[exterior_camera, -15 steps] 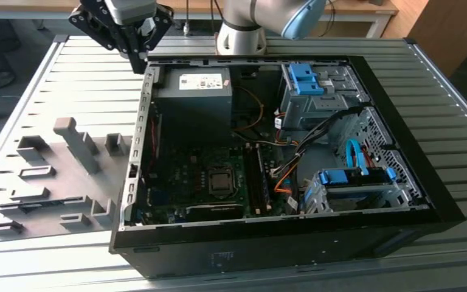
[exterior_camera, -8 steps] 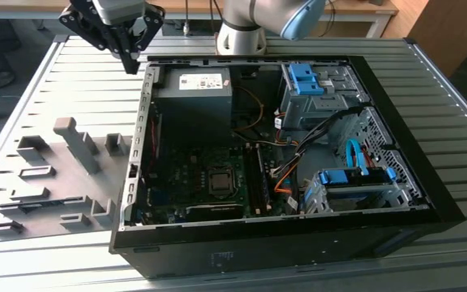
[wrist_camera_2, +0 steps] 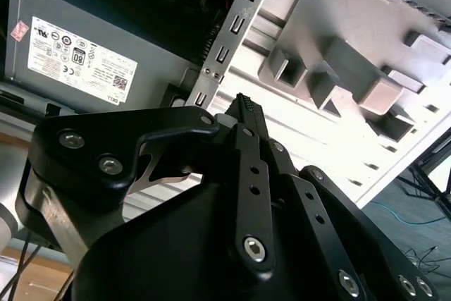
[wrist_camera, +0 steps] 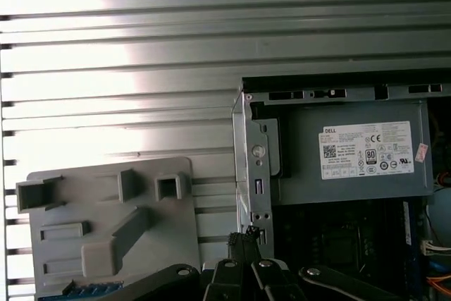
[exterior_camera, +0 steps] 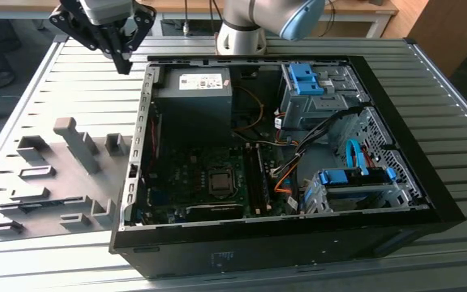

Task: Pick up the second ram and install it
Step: 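Reach for the second ram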

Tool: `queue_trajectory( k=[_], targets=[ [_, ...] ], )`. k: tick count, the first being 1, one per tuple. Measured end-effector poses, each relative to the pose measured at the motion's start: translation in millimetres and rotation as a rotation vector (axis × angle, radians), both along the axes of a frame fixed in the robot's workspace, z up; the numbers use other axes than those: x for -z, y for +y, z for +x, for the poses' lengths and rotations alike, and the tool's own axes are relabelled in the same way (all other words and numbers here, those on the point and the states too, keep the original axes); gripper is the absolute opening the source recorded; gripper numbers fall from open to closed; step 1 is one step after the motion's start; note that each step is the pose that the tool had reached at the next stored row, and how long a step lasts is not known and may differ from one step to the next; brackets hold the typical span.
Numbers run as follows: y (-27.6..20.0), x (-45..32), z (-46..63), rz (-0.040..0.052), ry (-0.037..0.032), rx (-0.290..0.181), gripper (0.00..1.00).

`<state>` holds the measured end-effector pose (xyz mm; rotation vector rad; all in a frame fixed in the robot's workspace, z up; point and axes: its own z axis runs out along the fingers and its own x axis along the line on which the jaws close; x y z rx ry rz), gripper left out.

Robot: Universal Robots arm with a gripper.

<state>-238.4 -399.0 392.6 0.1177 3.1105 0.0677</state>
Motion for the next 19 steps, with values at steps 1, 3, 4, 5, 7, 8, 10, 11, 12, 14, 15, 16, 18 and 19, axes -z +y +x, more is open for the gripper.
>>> queue_trajectory(
  k=[1,3,4,5,7,8,10,11,12,14,15,16,18,19],
  targets=[
    [0.0,0.0,-1.4,0.0,0.0,0.0,0.11],
    [0.0,0.0,-3.9,0.0,0.0,0.0,0.11],
    [0.0,0.1,-5.3,0.0,0.0,0.0,0.11],
    [0.0,0.1,-6.6,0.0,0.0,0.0,0.11],
    [0.0,0.1,-9.5,0.0,0.0,0.0,0.11],
    [0.0,0.1,-10.7,0.0,0.0,0.0,0.11],
    [0.0,0.2,-13.4,0.0,0.0,0.0,0.11],
    [0.0,0.2,-14.7,0.0,0.0,0.0,0.11],
    [0.0,0.2,-16.0,0.0,0.0,0.0,0.11],
    [0.0,0.2,-18.4,0.0,0.0001,0.0,0.11],
    [0.0,0.3,-19.5,0.0,0.0,0.0,0.11],
    [0.0,0.3,-20.9,0.0,0.0,0.0,0.11],
    [0.0,0.3,-23.8,0.0,0.0,0.0,0.11],
    [0.0,0.4,-25.1,0.0001,0.0,0.0,0.11]
  ],
)
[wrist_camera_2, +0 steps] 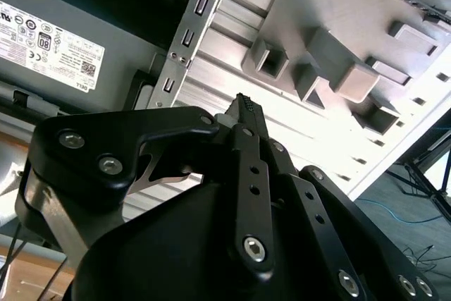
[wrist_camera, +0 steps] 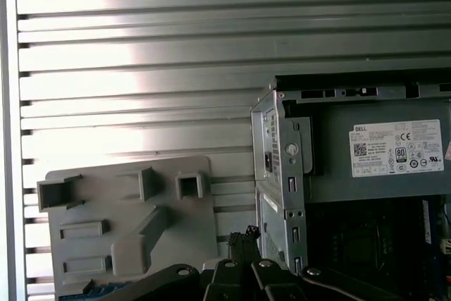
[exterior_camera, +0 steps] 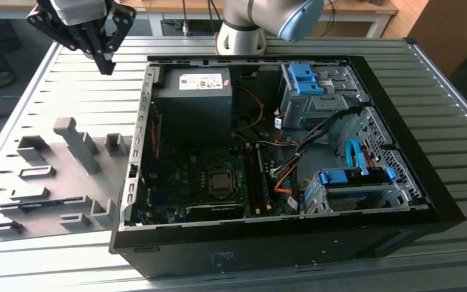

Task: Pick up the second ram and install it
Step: 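Reach for the second ram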

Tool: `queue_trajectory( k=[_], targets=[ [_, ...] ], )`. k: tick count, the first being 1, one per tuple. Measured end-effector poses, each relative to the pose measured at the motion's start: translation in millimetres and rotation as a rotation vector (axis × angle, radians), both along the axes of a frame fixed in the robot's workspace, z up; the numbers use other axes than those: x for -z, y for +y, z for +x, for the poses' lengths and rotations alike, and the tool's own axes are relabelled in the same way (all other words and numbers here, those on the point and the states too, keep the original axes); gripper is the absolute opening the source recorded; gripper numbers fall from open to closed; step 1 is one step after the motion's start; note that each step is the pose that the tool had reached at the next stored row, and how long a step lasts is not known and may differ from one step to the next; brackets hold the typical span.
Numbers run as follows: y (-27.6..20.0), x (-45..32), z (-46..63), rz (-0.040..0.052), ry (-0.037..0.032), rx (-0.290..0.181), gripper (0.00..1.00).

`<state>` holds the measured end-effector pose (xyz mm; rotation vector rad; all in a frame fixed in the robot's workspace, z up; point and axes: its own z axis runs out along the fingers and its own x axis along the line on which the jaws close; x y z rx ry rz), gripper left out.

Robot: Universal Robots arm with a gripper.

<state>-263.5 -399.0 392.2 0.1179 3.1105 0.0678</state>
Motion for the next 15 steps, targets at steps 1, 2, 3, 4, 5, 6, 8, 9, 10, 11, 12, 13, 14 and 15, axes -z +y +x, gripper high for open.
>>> queue_trajectory(
  k=[1,2,3,4,5,6,8,9,10,11,12,13,14,15],
  targets=[
    [0.0,0.0,-1.3,0.0,0.0,0.0,0.11],
    [0.0,0.0,-2.9,-0.0001,0.0001,0.0,0.11],
    [0.0,0.1,-4.7,-0.0001,0.0001,0.0,0.11],
    [0.0,0.1,-6.5,0.0,0.0,0.0,0.11],
    [0.0,0.2,-8.4,0.0,0.0,0.0,0.11],
    [0.0,0.3,-10.5,0.0,0.0,0.0,0.11],
    [0.0,0.3,-15.5,-0.0001,0.0001,0.0,0.11],
    [0.0,0.4,-18.0,0.0,0.0,0.0,0.11],
    [0.0,0.5,-20.4,0.0,0.0,0.0,0.11],
    [0.0,0.5,-22.8,-0.0001,0.0001,0.0,0.11],
    [0.0,0.6,-24.8,0.0,0.0,0.0,0.11],
    [0.0,0.7,-26.8,-0.0001,0.0001,0.0,0.11],
    [0.0,0.7,-28.7,0.0,0.0,0.0,0.11],
    [0.0,0.8,-30.6,0.0,0.0,0.0,0.11]
  ],
)
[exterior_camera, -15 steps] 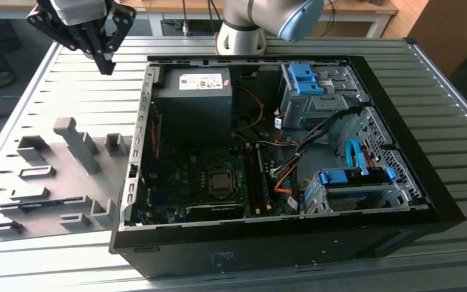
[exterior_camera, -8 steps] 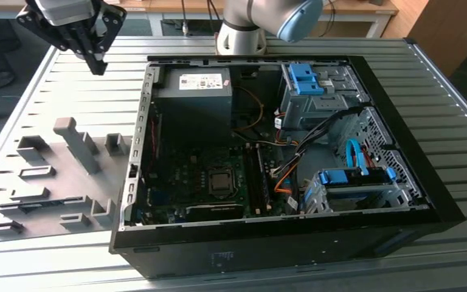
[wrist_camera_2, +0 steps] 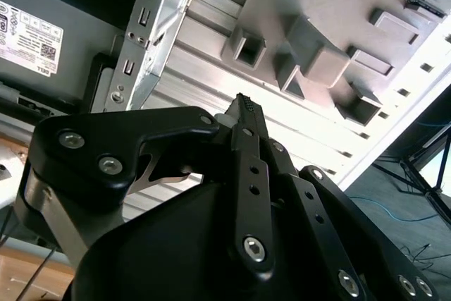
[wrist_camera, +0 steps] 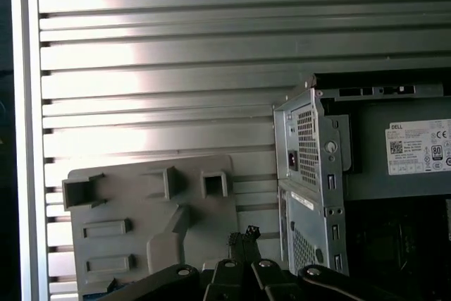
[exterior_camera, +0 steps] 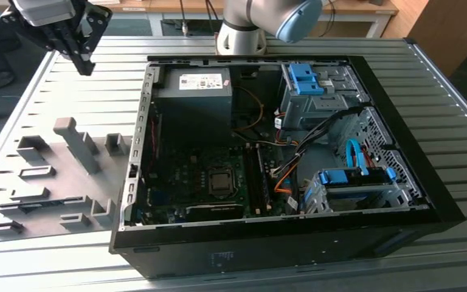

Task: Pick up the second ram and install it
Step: 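Reach for the second ram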

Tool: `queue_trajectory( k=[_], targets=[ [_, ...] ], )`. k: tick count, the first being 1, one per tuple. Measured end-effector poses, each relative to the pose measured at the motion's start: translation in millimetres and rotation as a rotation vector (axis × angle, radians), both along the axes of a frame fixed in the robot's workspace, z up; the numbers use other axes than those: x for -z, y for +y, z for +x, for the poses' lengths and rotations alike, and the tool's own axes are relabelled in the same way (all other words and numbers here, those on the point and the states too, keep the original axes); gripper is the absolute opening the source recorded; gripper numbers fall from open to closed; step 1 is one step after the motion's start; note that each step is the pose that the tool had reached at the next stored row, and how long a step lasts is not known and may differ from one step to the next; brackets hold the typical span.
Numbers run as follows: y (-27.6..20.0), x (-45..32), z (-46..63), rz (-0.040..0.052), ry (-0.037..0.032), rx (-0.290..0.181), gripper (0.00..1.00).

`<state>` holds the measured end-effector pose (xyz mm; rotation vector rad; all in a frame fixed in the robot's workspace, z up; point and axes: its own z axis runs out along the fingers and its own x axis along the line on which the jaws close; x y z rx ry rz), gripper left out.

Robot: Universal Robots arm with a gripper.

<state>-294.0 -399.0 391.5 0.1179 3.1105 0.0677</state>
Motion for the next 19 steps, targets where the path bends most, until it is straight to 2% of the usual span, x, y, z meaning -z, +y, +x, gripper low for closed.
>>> queue_trajectory(
  k=[19],
  targets=[
    [-0.1,0.8,-30.0,0.0,0.0,0.0,0.11]
  ],
)
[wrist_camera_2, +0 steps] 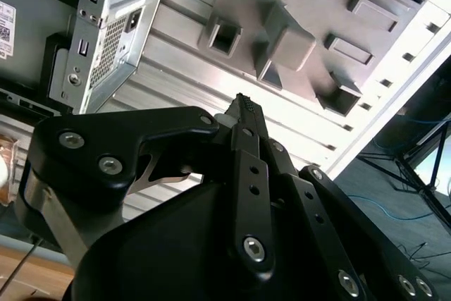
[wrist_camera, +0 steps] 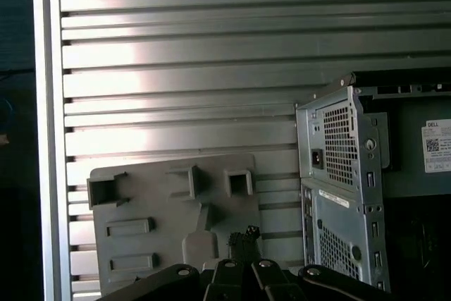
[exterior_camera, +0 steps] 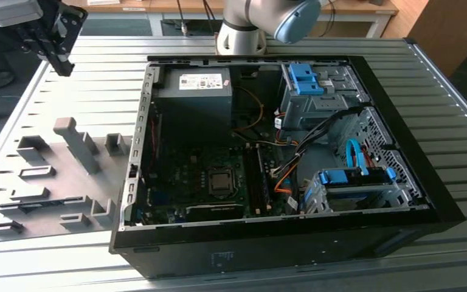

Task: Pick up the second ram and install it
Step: 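Reach for the second ram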

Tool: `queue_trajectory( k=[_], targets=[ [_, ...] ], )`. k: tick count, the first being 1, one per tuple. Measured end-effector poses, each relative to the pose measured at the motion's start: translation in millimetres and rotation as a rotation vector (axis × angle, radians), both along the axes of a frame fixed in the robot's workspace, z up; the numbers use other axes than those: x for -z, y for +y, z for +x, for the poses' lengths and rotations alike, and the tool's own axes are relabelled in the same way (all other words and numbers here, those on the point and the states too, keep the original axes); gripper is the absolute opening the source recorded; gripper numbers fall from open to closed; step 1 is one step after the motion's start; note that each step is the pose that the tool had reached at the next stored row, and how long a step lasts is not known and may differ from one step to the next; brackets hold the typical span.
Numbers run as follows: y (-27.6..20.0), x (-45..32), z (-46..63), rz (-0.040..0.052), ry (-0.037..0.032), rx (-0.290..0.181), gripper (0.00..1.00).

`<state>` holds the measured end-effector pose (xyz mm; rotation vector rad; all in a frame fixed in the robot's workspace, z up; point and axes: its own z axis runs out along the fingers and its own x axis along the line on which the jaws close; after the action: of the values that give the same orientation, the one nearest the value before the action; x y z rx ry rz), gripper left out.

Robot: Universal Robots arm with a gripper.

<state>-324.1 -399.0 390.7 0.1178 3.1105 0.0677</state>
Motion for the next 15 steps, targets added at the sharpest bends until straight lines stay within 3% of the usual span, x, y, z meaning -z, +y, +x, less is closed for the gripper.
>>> queue_trajectory(
  k=[7,15],
  targets=[
    [-3.0,1.1,-12.5,0.0001,-0.0001,0.0,0.11],
    [-29.1,3.1,-22.3,0.0,0.0,0.0,0.11]
  ],
)
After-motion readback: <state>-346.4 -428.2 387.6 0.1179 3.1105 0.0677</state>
